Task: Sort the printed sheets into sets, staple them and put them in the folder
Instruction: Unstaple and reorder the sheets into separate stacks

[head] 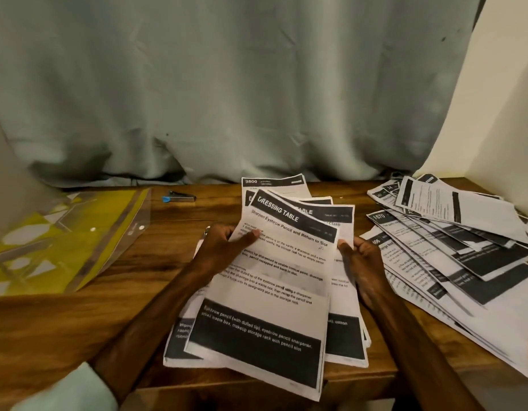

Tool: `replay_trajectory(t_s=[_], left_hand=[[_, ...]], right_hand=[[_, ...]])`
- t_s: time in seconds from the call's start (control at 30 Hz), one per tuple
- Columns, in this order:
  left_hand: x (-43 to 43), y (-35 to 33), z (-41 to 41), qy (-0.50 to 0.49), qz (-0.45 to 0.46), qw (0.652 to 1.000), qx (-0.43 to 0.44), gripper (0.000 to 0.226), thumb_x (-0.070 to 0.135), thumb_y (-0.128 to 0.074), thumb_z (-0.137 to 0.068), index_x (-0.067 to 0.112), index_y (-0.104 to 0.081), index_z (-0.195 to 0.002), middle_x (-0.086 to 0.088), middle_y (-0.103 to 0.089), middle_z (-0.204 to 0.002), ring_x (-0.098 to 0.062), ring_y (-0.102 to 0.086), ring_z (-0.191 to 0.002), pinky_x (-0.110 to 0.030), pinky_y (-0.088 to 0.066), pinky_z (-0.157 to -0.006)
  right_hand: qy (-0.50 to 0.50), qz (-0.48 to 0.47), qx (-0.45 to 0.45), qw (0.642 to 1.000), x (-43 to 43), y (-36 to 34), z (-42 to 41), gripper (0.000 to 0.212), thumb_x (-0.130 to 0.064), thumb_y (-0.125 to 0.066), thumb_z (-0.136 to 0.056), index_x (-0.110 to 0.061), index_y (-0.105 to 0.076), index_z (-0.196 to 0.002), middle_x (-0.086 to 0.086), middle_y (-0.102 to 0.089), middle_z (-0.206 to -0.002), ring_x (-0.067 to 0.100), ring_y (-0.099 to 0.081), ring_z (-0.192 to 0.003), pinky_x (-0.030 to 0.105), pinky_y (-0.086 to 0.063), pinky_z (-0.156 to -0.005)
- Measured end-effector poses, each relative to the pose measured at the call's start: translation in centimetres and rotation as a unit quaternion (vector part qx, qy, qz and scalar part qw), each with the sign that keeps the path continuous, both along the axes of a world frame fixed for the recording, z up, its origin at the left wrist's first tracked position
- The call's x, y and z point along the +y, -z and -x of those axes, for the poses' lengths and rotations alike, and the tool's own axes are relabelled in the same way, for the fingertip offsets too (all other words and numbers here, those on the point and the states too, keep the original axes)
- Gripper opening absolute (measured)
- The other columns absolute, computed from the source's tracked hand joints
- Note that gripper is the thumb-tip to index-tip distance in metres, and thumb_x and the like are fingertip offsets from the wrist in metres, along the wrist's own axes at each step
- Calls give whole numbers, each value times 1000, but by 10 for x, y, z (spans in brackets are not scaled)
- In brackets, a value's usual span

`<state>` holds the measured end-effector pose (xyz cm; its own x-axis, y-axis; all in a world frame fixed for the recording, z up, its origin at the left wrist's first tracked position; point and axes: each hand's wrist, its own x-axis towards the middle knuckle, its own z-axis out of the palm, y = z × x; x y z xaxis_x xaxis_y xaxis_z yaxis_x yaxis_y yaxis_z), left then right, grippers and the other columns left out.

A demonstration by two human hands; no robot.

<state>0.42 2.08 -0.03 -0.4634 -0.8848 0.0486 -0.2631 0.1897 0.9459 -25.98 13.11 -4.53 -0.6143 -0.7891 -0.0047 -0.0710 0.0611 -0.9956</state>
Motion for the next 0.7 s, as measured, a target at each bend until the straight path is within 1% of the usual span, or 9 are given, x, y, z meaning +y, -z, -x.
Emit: replay_trajectory(t_s=[0.1,0.17,0.23,0.33,0.43,0.5,0.57,0.63,0.7], left_hand=[[12,-23,10,-26,66,997,-13,22,33,-68,-96,11,-71,-94,-1,-78,-85,-15,-76,-70,-27,-61,-62],[23,-27,23,-47,101,993,-33,19,31,-67,-97,14,-70,-91,1,-77,-87,-11,-74,-68,-21,-59,-60],[36,-19,37,-51,101,993,-33,14,29,-67,-97,16,-70,-93,1,-77,-93,-5,-72,-69,-17,-57,-60],[54,5,49,-54,92,994,-23,16,25,-67,-98,11,-72,-100,-2,-77,-101,0,-68,-65,-12,-54,-56],[70,38,54,-49,121,990,-48,29,35,-62,-101,9,-73,-93,-2,-77,-92,-1,-66,-64,-14,-54,-53],[75,57,57,-51,154,983,-85,38,45,-53,-104,14,-72,-90,0,-75,-88,-7,-69,-70,-23,-58,-59],[77,63,60,-69,190,970,-132,36,43,-48,-105,17,-72,-99,2,-74,-96,-13,-69,-83,-32,-61,-74],[81,59,62,-76,223,959,-157,31,35,-51,-106,15,-73,-112,-2,-75,-106,-17,-69,-93,-32,-59,-85],[86,57,64,-70,250,951,-165,29,30,-53,-105,13,-71,-120,-4,-74,-113,-19,-70,-99,-27,-56,-86]], right_hand=[[6,-12,-12,1000,7,-7,-1,8,-25,-60,-101,-22,-67,-103,1,-78,-88,23,-76,-73,42,-64,-66],[10,-31,-10,999,12,-12,-2,8,-22,-60,-101,-21,-68,-102,2,-77,-87,24,-76,-73,41,-63,-65],[30,-44,1,999,18,-14,1,10,-17,-59,-100,-15,-69,-98,6,-75,-84,26,-74,-72,36,-60,-61],[50,-105,105,988,29,-11,12,16,-17,-59,-100,-10,-71,-92,5,-67,-72,19,-61,-61,29,-47,-53],[53,-152,237,958,37,-3,19,19,-18,-58,-100,-10,-73,-91,7,-68,-77,25,-63,-74,41,-53,-77],[62,-153,289,943,38,5,22,22,-17,-59,-99,-4,-74,-90,14,-70,-81,28,-63,-77,42,-51,-81],[70,-157,315,933,36,7,21,22,-16,-59,-99,-3,-75,-90,18,-72,-87,32,-63,-80,41,-50,-81],[79,-167,334,924,31,9,20,21,-17,-59,-99,-6,-75,-92,20,-73,-93,37,-65,-86,43,-52,-84],[90,-188,339,917,28,7,15,20,-16,-58,-100,-7,-76,-98,21,-73,-98,38,-66,-92,41,-51,-85]])
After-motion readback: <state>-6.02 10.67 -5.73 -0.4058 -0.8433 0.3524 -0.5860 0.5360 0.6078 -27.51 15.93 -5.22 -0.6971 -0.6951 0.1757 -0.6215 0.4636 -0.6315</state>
